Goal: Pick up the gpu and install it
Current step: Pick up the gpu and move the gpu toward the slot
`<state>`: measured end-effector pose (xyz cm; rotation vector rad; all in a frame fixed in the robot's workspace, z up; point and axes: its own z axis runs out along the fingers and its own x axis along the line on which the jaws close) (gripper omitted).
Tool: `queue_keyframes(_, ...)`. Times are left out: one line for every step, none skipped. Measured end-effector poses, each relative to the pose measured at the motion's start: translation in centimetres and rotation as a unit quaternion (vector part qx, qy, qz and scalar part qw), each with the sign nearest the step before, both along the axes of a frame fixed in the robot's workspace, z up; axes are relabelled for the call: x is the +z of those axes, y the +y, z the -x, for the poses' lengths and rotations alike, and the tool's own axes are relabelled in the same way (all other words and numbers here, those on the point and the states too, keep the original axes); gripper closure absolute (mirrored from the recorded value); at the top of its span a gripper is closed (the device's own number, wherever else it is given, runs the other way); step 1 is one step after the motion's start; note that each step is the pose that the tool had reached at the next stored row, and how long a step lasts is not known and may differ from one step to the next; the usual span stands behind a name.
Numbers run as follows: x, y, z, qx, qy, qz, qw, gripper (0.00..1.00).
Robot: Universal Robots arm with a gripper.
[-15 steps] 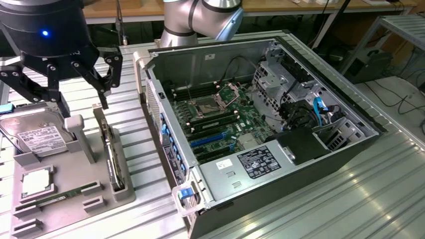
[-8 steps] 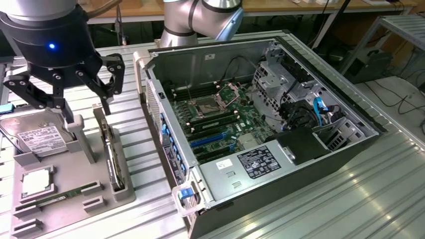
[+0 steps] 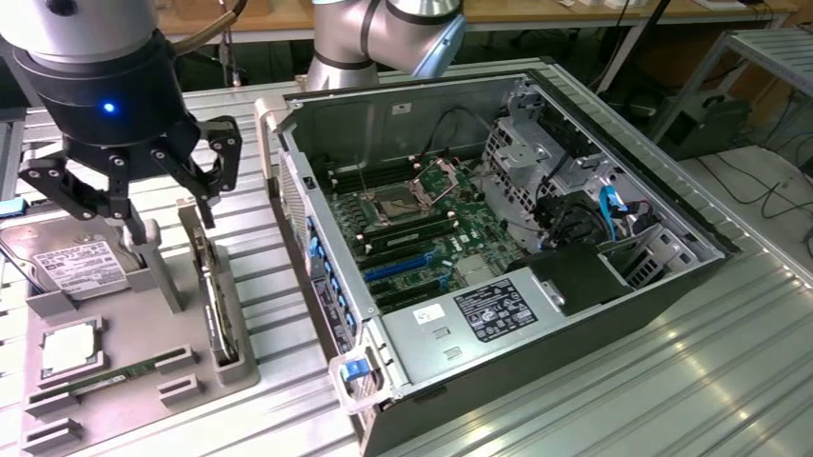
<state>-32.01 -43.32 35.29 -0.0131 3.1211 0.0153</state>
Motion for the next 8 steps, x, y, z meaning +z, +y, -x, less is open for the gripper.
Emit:
queue_keyframes(-0.13, -0.01, 0.00, 0.000, 0.0000, 0.0000, 1.0000, 0.40)
queue_keyframes(-0.24, -0.03, -0.01, 0.000, 0.0000, 0.0000, 1.0000, 0.40)
queue_keyframes(-0.35, -0.11, -0.01, 0.000, 0.0000, 0.0000, 1.0000, 0.40)
queue_keyframes(-0.45, -0.17, -0.01, 0.000, 0.0000, 0.0000, 1.0000, 0.40)
queue_keyframes(-0.52, -0.18, -0.01, 0.000, 0.0000, 0.0001, 1.0000, 0.40)
queue_keyframes(-0.60, -0.19, -0.01, 0.001, 0.0000, 0.0000, 1.0000, 0.40)
queue_keyframes(-0.68, -0.20, -0.01, 0.002, 0.0000, 0.0000, 1.0000, 0.40)
queue_keyframes(-0.76, -0.20, -0.02, 0.002, 0.0000, 0.0000, 1.0000, 0.40)
